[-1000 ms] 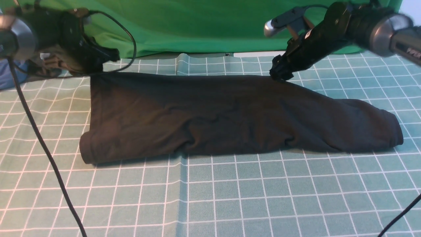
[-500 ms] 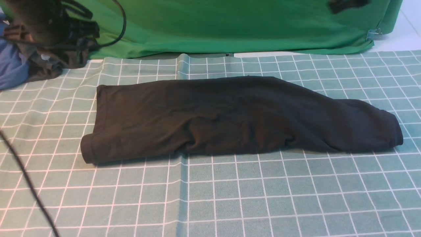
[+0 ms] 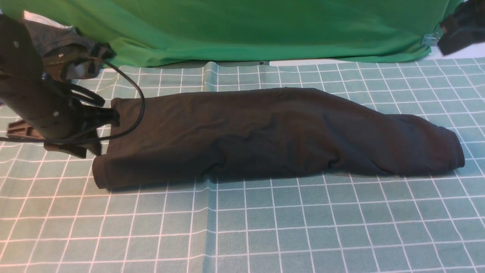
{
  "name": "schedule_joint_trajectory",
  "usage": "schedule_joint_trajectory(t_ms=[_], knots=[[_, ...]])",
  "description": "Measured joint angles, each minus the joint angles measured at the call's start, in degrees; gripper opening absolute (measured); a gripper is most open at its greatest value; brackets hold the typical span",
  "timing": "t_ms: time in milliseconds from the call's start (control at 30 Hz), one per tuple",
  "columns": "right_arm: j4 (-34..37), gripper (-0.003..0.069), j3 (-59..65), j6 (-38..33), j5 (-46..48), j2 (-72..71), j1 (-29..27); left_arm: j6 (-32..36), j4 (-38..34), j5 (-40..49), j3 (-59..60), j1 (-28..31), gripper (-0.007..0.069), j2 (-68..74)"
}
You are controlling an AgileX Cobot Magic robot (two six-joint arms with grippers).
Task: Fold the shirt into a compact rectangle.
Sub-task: 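Pull the folded dark garment lengthwise by its ends to straighten it flat on the table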
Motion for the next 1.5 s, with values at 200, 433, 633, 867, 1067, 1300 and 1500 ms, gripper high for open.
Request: schedule_joint_trajectory(t_ms=[200,433,633,867,1067,1300,1500], knots=[[4.3,0.0019,1.3,-2.6,-0.5,0.0,0.0,-2.4,-0.3,-3.1,0.0,0.0,0.0578,4.6],[4.6,0.0019,1.3,-3.8,-1.0,0.0,0.0,-2.4,-5.4,-3.3,0.3,0.0,0.0684,11.5],[4.7,0.002,1.3,-4.1,-1.1,0.0,0.0,-1.8,-10.1,-2.9,-0.1,0.1,0.0444,13.6],[4.7,0.002,1.3,-4.1,-0.4,0.0,0.0,1.9,-10.0,-1.0,-0.9,0.0,0.0066,13.0],[0.8,0.002,1.3,2.0,0.3,0.0,0.0,0.4,3.1,2.9,-0.9,0.0,0.0043,6.4],[-3.6,0.0084,8.0,5.9,0.3,-1.7,-0.2,-1.7,11.5,3.5,-0.9,0.0,0.0043,3.1],[-4.2,0.0393,18.9,7.2,-6.0,-0.2,-0.4,-1.7,12.8,1.9,-0.7,0.0,0.0043,3.1]])
